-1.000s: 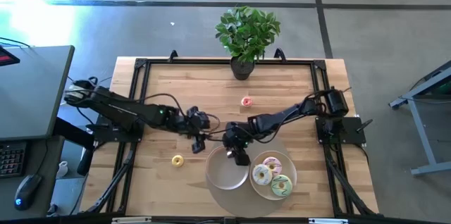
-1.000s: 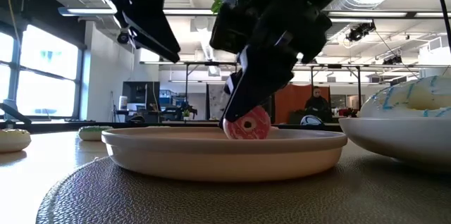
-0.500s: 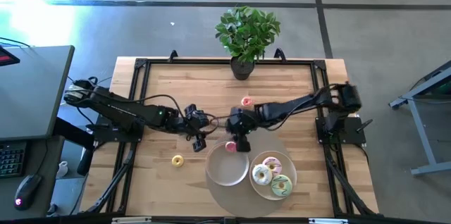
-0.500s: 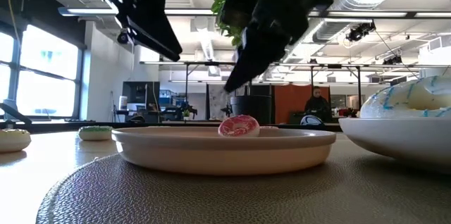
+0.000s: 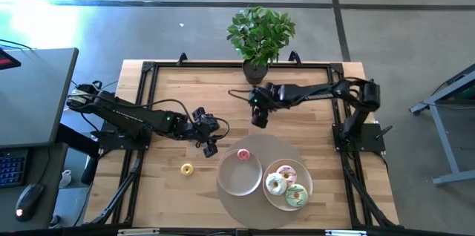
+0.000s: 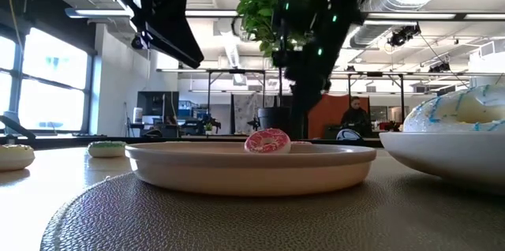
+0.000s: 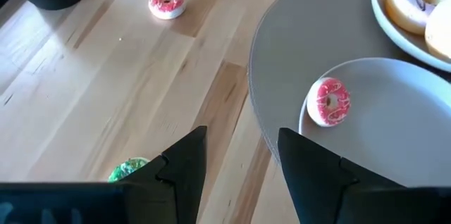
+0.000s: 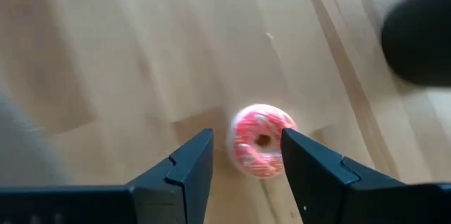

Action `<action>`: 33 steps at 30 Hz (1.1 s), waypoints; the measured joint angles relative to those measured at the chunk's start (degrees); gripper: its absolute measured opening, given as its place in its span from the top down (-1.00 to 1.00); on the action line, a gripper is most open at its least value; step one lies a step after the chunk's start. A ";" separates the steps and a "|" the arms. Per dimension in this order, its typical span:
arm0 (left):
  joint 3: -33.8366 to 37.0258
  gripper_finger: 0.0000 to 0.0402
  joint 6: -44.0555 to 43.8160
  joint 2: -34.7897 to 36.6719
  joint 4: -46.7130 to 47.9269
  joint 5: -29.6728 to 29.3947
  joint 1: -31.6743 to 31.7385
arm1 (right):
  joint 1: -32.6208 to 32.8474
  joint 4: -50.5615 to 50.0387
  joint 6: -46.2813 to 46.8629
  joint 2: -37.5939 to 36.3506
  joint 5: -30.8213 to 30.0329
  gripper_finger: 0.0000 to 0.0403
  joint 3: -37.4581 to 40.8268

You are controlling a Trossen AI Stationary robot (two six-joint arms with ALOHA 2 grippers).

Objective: Pick & Place donuts
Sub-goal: Put the small pink donut into the left grey plate

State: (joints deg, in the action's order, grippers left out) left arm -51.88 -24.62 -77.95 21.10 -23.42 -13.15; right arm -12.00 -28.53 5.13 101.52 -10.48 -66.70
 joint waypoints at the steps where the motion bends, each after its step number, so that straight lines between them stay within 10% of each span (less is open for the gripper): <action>1: 0.00 0.14 -0.01 0.00 0.18 0.00 0.00 | -1.00 0.12 0.79 0.94 0.33 0.19 0.00; 14: 0.00 0.14 0.15 0.00 1.77 -0.05 0.00 | -4.46 3.17 2.40 7.21 3.19 0.30 -0.02; 24: 0.00 0.14 0.13 -0.01 1.85 -0.72 0.00 | -3.90 2.47 2.41 7.01 1.22 0.95 0.00; 33: 0.00 0.14 0.04 -0.02 1.80 -0.48 0.00 | 6.58 3.33 2.47 2.31 10.77 0.97 0.02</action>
State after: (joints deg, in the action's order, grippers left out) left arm -51.88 -24.58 -77.97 22.90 -23.90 -13.15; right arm -5.42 -25.20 7.60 103.83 0.29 -66.67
